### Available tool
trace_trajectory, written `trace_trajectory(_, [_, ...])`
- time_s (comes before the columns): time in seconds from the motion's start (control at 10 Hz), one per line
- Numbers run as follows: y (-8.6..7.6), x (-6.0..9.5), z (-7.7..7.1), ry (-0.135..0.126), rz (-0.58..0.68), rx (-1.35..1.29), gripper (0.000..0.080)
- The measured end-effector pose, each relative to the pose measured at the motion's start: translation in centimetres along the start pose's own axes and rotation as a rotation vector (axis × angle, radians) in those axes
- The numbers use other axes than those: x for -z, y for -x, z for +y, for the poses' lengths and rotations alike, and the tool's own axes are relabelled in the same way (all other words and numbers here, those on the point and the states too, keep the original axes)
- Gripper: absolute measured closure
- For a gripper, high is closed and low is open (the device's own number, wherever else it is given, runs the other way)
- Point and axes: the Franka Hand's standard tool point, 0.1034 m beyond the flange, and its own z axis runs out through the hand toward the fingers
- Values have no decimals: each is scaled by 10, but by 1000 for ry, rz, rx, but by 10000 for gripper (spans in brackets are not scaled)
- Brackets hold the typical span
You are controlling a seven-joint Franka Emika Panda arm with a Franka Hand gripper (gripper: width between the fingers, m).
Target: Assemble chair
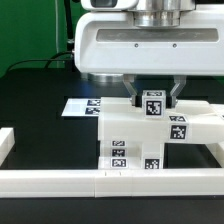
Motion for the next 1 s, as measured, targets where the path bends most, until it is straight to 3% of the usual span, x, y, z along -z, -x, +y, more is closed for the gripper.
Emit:
trace_trajectory(0.4, [1, -1, 0, -32, -3, -465, 515])
trace_trajectory(0.8, [1, -1, 0, -36, -11, -739, 514])
trace_trajectory(0.9, [1, -2, 0, -36, -11, -715, 338])
trace_trajectory(1.0, [1, -2, 0, -36, -10, -687, 338])
